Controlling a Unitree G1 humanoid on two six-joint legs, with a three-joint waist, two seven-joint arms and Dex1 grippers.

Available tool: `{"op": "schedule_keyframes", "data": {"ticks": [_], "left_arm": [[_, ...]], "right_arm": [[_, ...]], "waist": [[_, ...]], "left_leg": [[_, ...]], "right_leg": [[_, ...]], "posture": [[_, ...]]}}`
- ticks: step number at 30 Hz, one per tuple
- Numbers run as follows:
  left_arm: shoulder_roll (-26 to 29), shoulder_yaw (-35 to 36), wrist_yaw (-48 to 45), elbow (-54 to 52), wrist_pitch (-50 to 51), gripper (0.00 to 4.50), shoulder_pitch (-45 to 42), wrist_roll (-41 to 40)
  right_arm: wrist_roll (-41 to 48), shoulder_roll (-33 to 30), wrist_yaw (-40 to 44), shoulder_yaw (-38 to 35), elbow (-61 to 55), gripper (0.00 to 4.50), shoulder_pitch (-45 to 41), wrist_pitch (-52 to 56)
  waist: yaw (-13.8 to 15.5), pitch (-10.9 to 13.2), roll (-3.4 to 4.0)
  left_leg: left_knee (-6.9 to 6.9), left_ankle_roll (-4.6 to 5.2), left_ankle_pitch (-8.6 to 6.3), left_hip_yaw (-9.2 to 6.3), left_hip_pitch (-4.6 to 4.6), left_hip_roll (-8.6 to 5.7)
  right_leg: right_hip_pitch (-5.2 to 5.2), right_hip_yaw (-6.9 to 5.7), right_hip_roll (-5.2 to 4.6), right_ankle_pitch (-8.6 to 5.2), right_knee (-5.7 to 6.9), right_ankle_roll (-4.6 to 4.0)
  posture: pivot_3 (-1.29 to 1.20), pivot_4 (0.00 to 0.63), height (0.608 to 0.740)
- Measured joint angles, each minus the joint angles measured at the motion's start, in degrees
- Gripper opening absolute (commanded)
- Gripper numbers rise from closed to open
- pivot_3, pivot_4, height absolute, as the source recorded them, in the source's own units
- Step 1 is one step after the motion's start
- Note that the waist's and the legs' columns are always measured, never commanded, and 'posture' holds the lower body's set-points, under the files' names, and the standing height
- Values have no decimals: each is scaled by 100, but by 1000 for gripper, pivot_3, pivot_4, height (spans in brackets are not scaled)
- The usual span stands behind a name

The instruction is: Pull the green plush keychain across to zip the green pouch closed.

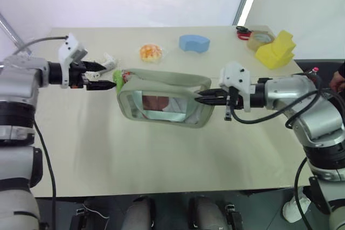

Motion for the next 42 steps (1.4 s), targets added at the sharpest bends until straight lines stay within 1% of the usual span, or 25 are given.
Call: {"op": "schedule_keyframes", "data": {"ticks": [2,5,12,18,20,22,25,28,30,35,38,39,41,42], "left_arm": [[-202,-1,38,161,-99,4500,-4,10],[-390,7,82,260,-188,3666,-18,8],[-500,148,71,266,-151,30,-108,-18],[-388,240,-139,293,102,30,-507,-94],[-321,251,-218,347,230,30,-772,-124],[-300,284,-344,453,396,30,-1213,-138],[-392,302,-506,269,468,30,-1529,-167],[-705,95,-662,8,474,30,-1406,-169],[-812,-41,-747,-75,556,30,-1305,-169],[-846,-336,-1025,-545,409,30,-1128,-108],[-856,-363,-1059,-617,274,30,-1075,-66],[-875,-361,-1053,-614,246,683,-1077,-62],[-932,-362,-1051,-609,185,1401,-1080,-59],[-940,-366,-1048,-600,144,1881,-1093,-38]], "right_arm": [[-8,0,1,11,0,52,15,-61],[-25,4,-21,30,-1,0,14,-81],[-37,4,-54,42,-2,0,12,-81],[-54,3,-80,49,0,0,18,-119],[-88,3,-86,53,8,0,19,-147],[-137,3,-92,54,63,0,14,-198],[-153,8,-101,57,100,0,-3,-206],[-157,37,-133,82,131,0,-37,-195],[-154,75,-151,89,130,0,-45,-182],[-153,84,-221,88,127,0,-47,-95],[-165,84,-256,87,129,0,-47,-82],[-169,84,-263,87,135,0,-49,-81],[-174,97,-268,88,172,0,-71,-82],[-179,112,-269,93,191,0,-82,-83]], "waist": [[2,0,0],[-7,0,0],[-9,0,0],[-16,0,0],[-12,0,0],[-3,0,-1],[-4,-1,0],[-10,-1,0],[-29,-1,0],[-28,-1,0],[-9,-1,0],[-9,-1,0],[-10,-1,0],[-15,-1,0]], "left_leg": [[0,0,0,-1,0,0],[0,0,0,-2,0,0],[0,0,0,-3,0,0],[1,0,0,-3,0,0],[1,0,0,-4,0,0],[2,0,0,-4,-1,-1],[2,1,0,-5,2,-3],[2,0,0,-7,4,-2],[2,0,0,-6,3,-1],[2,0,0,-5,4,0],[4,1,0,-5,4,-1],[4,1,0,-5,4,-1],[4,1,-1,-6,3,-1],[4,1,0,-6,3,-1]], "right_leg": [[0,0,0,0,0,0],[0,0,0,0,1,0],[0,-1,0,0,1,0],[1,-1,1,0,1,0],[1,-2,1,0,1,0],[3,-3,0,0,0,0],[7,-2,-2,0,0,0],[10,-2,-1,0,1,0],[8,-2,0,0,1,0],[5,-2,0,0,2,0],[8,-1,-1,0,0,0],[8,-1,-1,0,0,0],[8,-1,-1,0,0,0],[8,-1,0,0,0,0]], "posture": [[0,150,740],[0,150,740],[0,150,740],[0,150,740],[0,150,740],[0,150,740],[0,150,740],[0,150,740],[0,150,740],[0,150,740],[0,150,740],[0,150,740],[0,150,740],[0,150,740]]}}
